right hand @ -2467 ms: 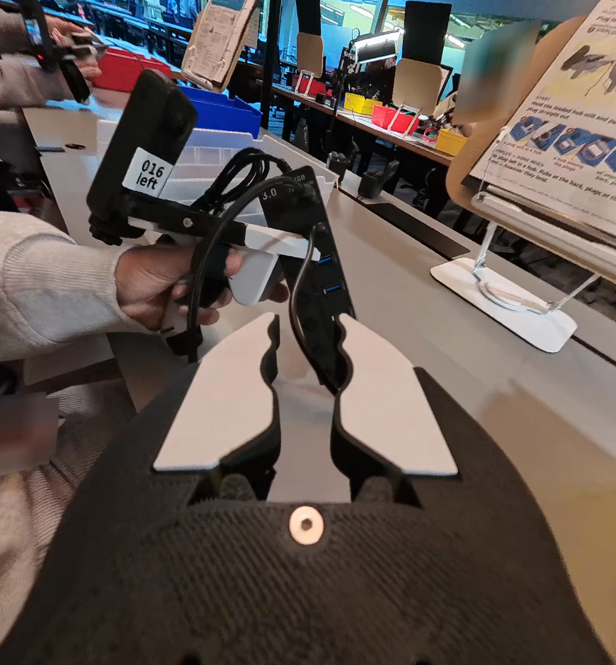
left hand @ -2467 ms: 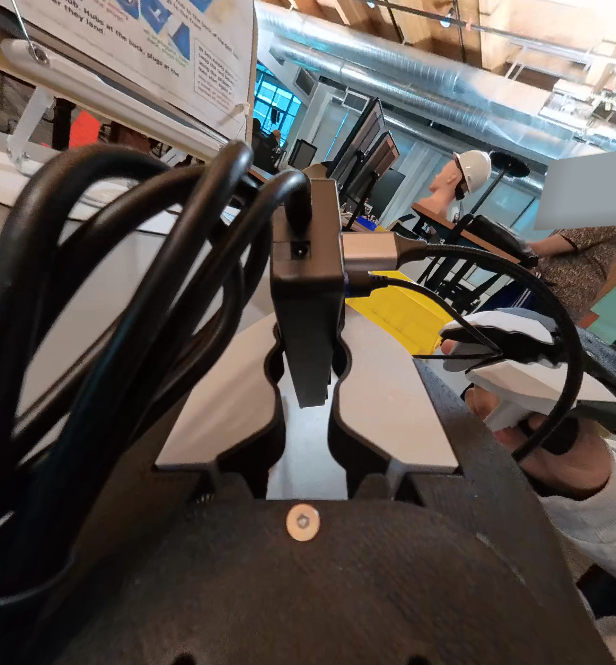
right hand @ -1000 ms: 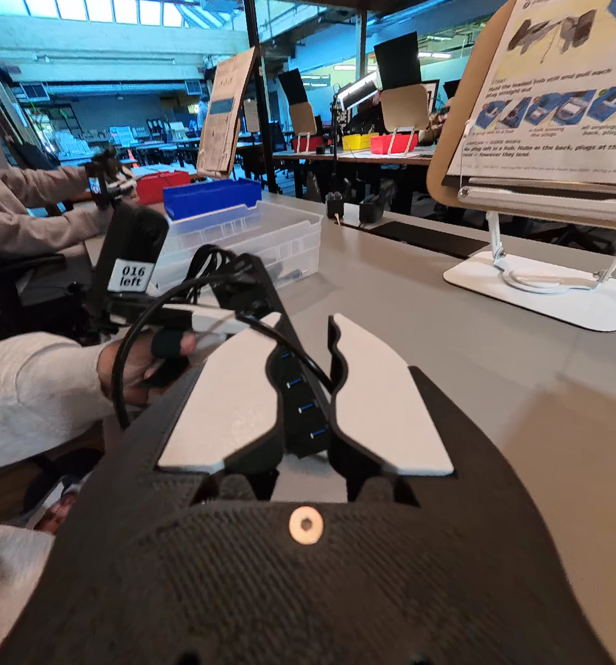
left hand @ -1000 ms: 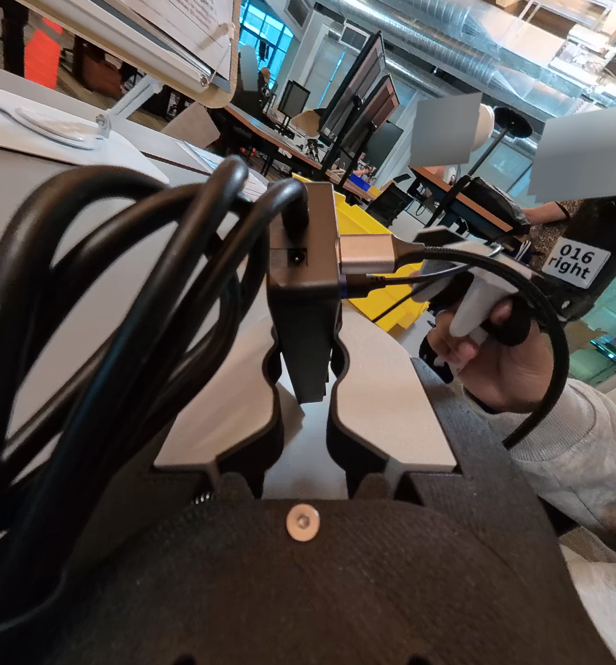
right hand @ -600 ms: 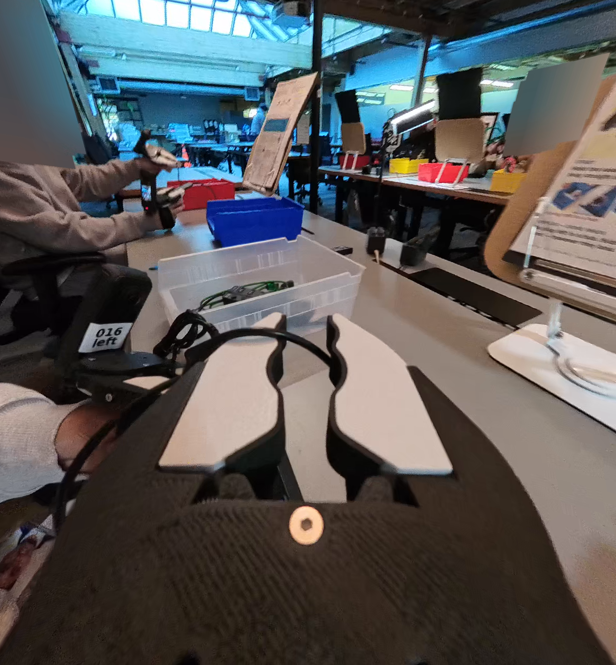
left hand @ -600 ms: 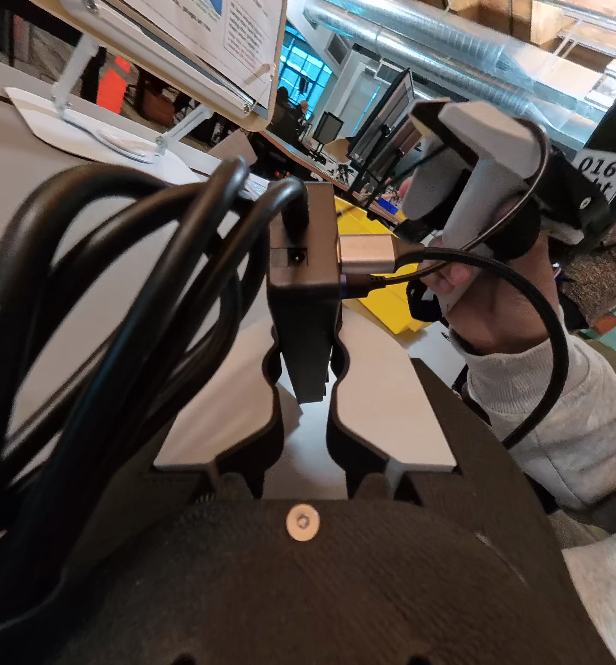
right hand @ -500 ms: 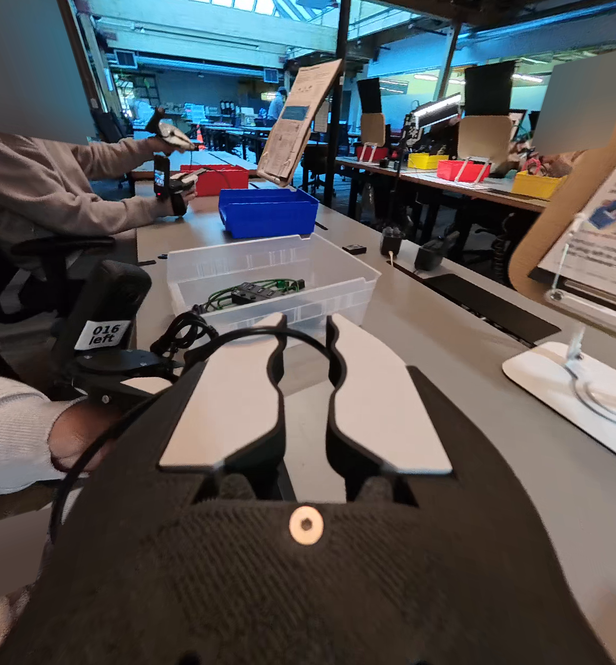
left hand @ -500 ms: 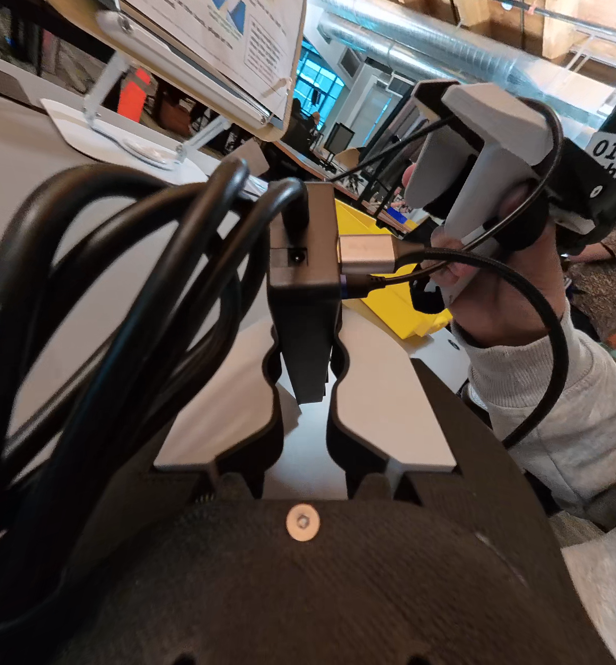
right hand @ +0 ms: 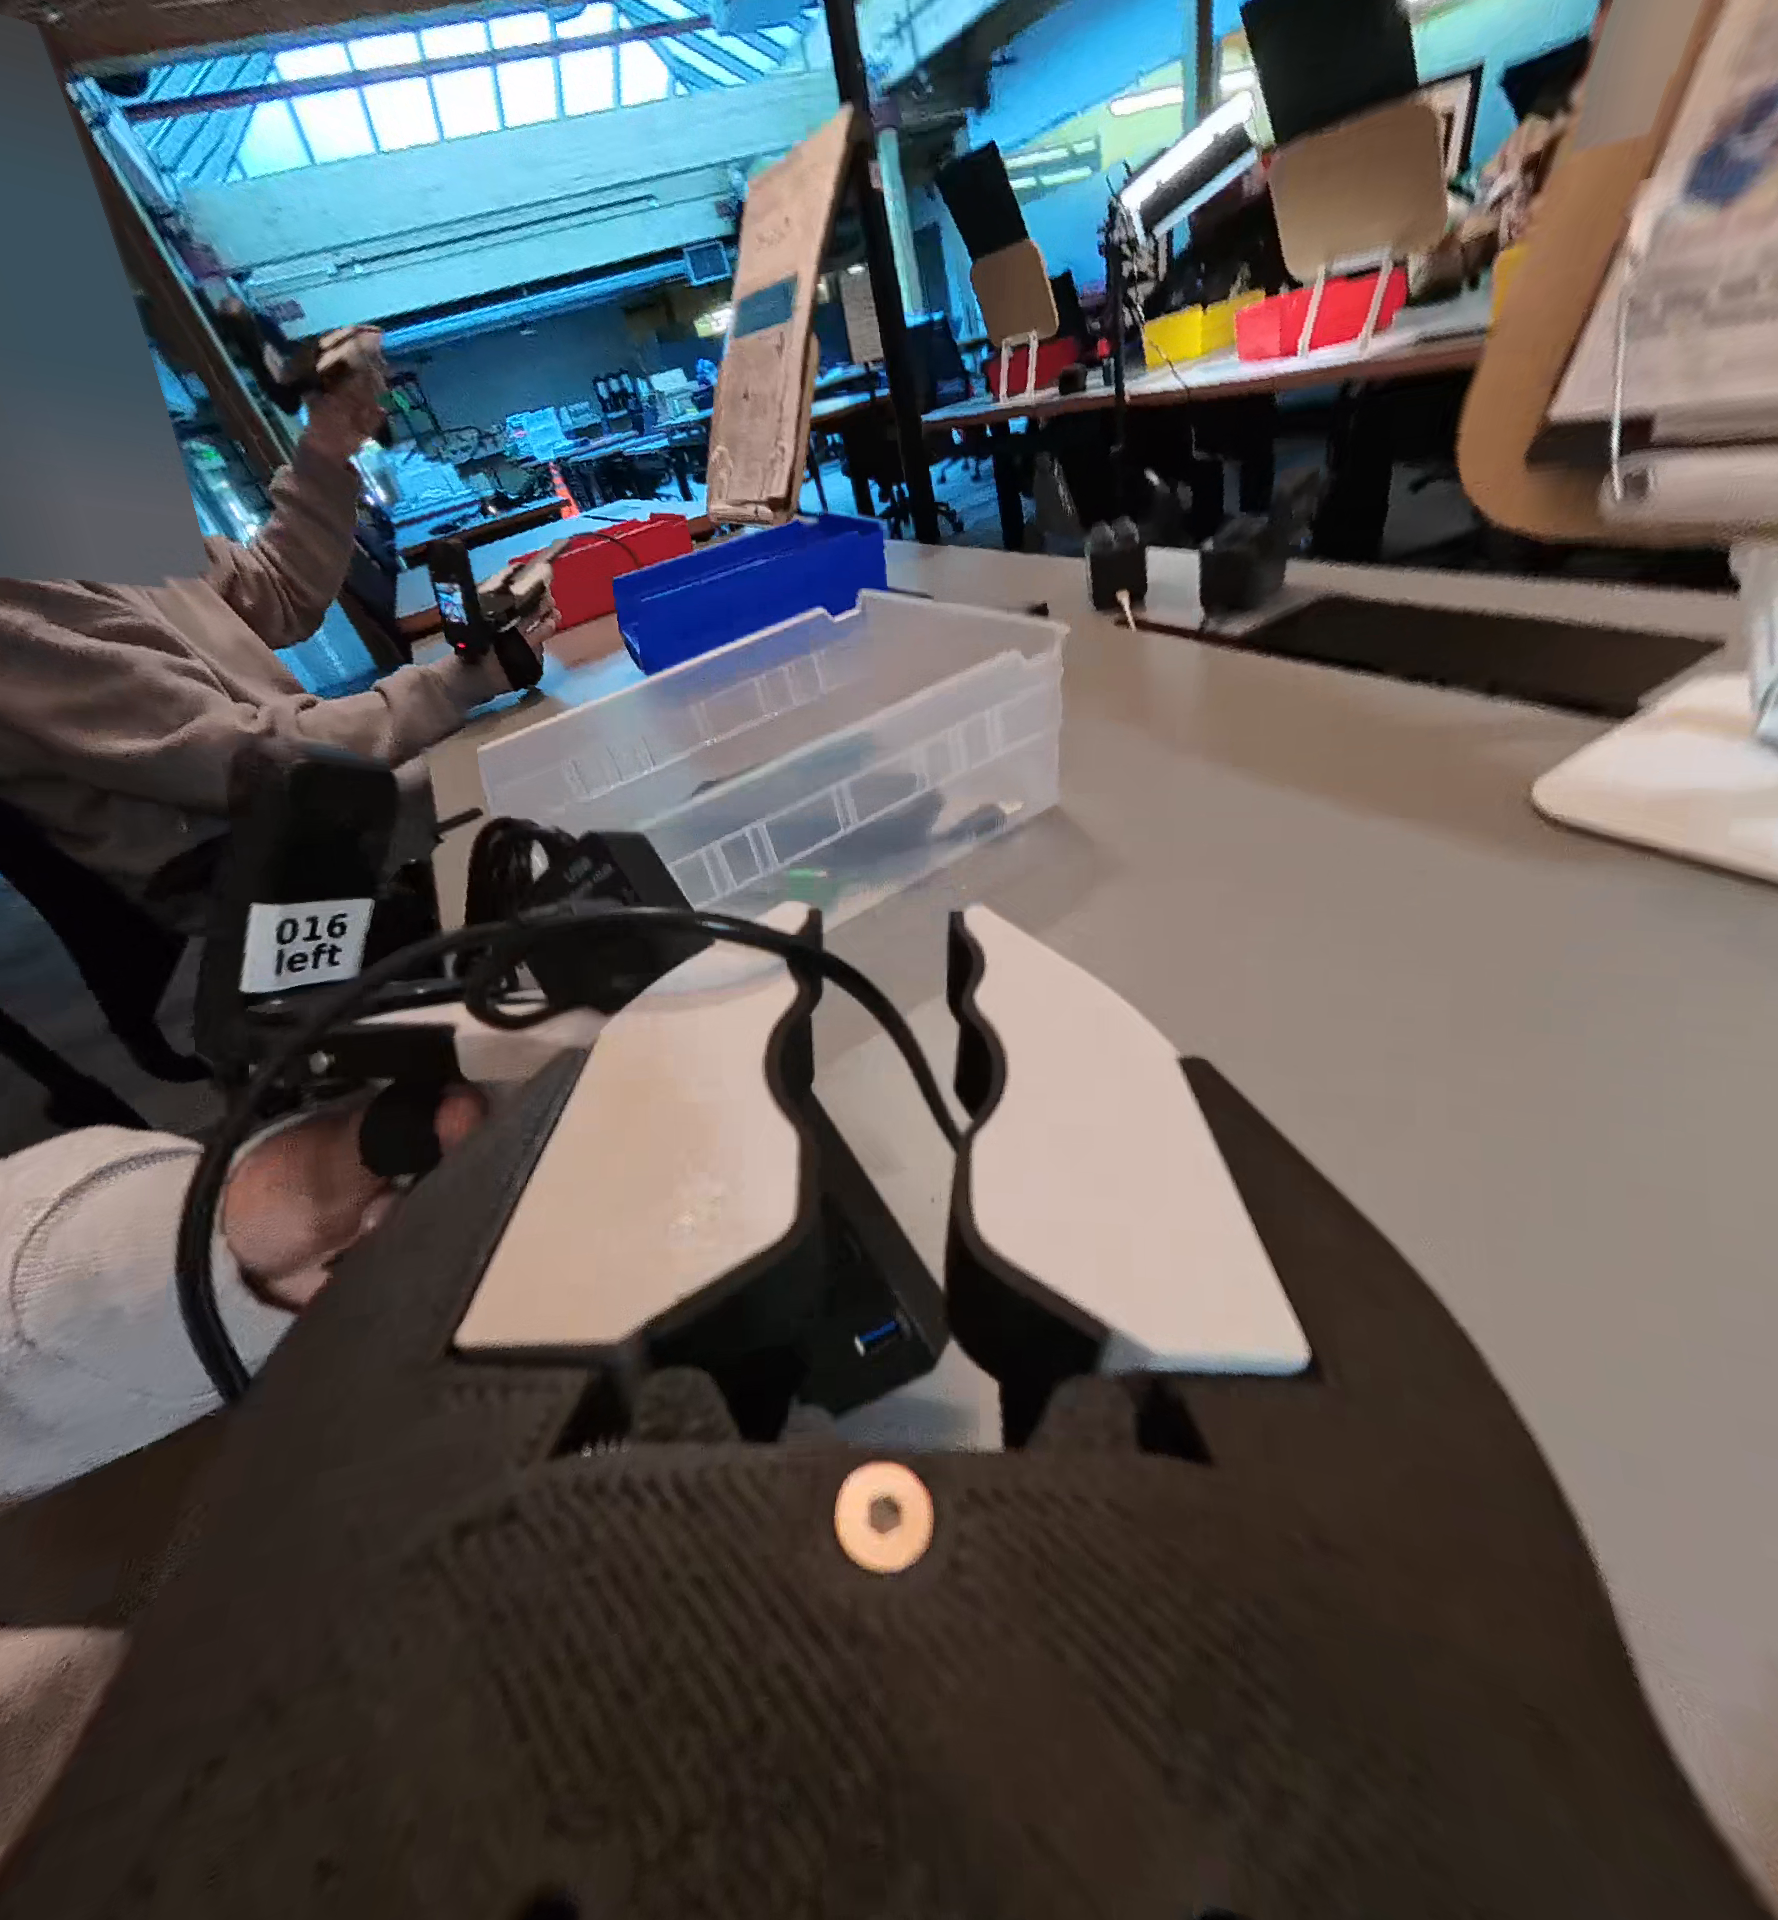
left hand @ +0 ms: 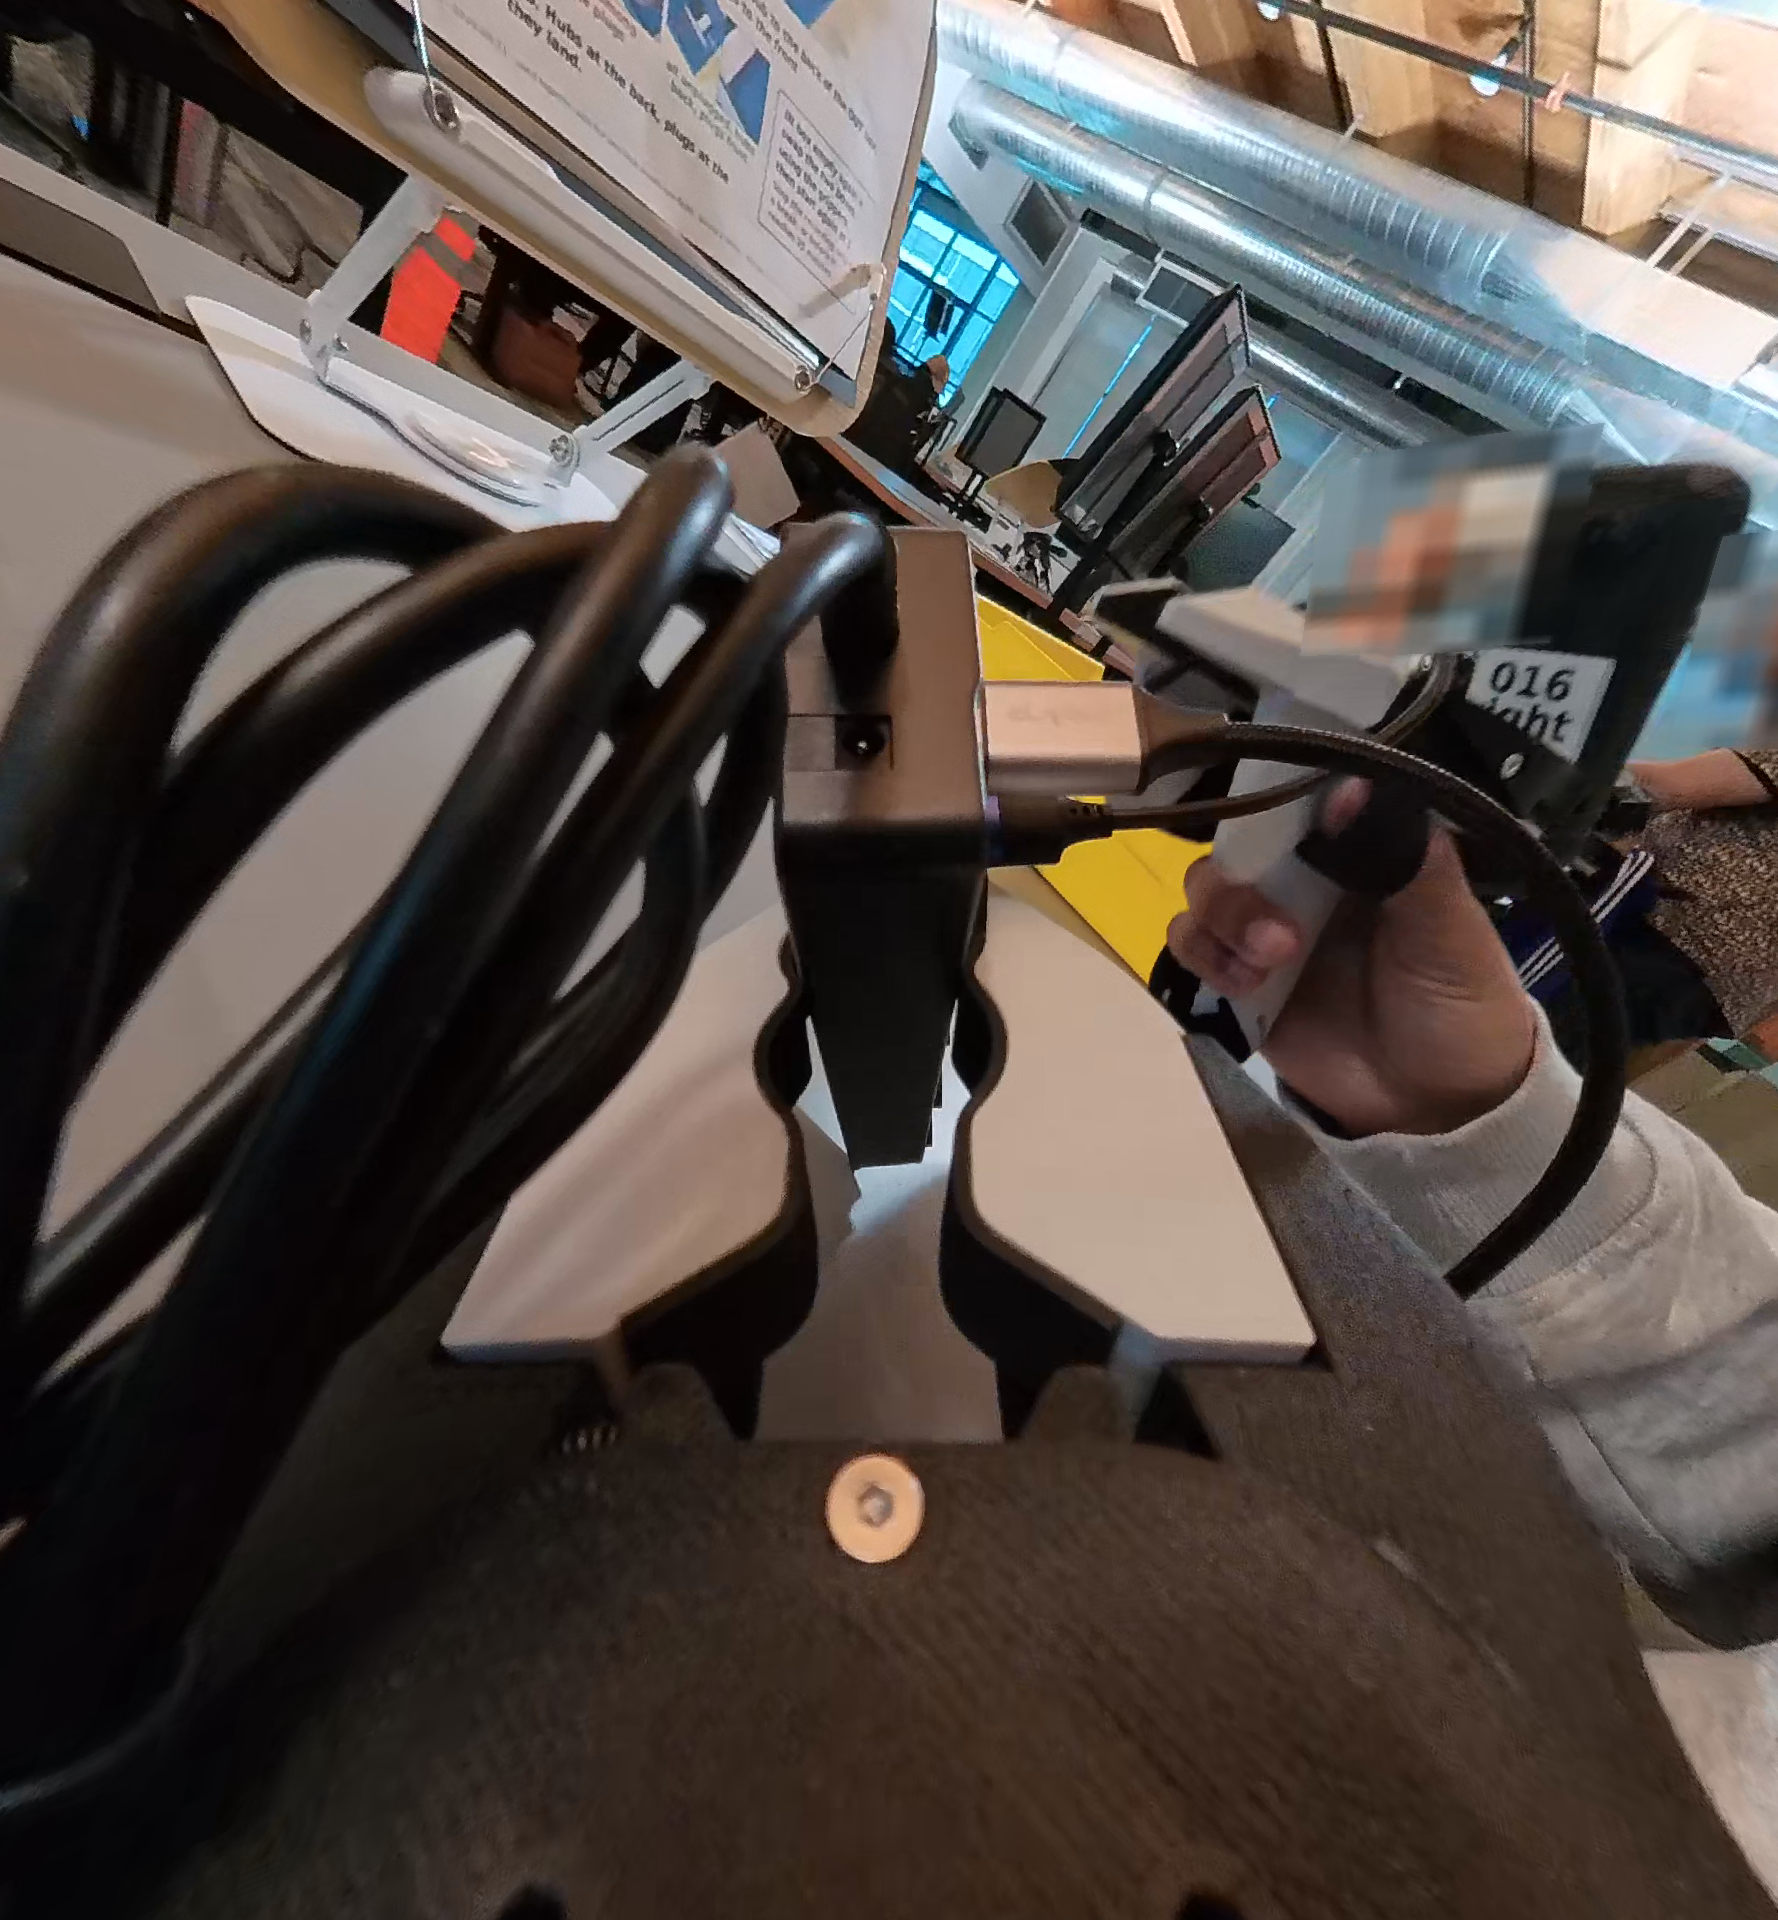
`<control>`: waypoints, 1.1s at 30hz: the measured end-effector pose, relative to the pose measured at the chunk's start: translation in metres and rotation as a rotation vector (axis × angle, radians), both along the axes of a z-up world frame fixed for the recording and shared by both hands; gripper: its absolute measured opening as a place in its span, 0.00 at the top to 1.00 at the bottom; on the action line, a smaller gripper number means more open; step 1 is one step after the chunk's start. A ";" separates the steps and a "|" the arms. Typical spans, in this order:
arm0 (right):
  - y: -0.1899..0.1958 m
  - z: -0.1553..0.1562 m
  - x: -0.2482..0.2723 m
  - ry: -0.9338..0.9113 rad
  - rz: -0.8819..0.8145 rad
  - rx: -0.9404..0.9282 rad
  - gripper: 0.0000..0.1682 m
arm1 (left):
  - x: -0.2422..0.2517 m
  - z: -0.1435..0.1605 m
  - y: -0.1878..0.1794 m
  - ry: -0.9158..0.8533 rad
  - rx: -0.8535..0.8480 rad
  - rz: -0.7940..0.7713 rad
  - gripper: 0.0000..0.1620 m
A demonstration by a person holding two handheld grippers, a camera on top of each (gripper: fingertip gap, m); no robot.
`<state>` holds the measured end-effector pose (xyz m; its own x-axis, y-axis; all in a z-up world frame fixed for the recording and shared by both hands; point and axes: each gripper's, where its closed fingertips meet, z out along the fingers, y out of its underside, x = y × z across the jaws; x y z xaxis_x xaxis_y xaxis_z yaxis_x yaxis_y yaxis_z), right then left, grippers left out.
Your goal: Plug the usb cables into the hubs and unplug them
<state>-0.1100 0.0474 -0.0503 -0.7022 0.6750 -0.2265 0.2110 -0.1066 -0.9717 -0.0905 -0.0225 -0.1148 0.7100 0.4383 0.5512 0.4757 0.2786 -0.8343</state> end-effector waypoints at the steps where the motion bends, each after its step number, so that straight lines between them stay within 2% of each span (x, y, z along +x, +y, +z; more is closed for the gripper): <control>1: 0.004 -0.007 -0.001 -0.029 -0.006 -0.010 0.86 | -0.001 0.000 0.001 -0.001 0.001 0.000 0.84; 9: 0.030 -0.035 -0.001 -0.132 -0.051 -0.012 0.83 | -0.013 0.001 0.011 -0.006 0.008 -0.012 0.84; 17: 0.061 -0.043 0.000 -0.144 -0.145 0.013 0.82 | -0.024 0.003 0.026 -0.007 0.018 -0.023 0.84; 21: 0.077 -0.028 -0.008 -0.075 -0.211 0.068 0.82 | -0.023 0.001 0.030 -0.010 0.009 -0.034 0.84; 25: 0.078 -0.004 -0.021 -0.021 -0.200 0.103 0.84 | -0.022 0.002 0.028 -0.012 0.012 -0.028 0.84; 29: 0.063 0.025 -0.038 0.009 -0.127 0.051 0.85 | -0.023 0.002 0.023 -0.022 0.022 -0.014 0.84; 33: 0.028 0.046 -0.051 -0.010 0.012 0.020 0.84 | -0.022 0.002 0.013 -0.067 0.064 0.006 0.84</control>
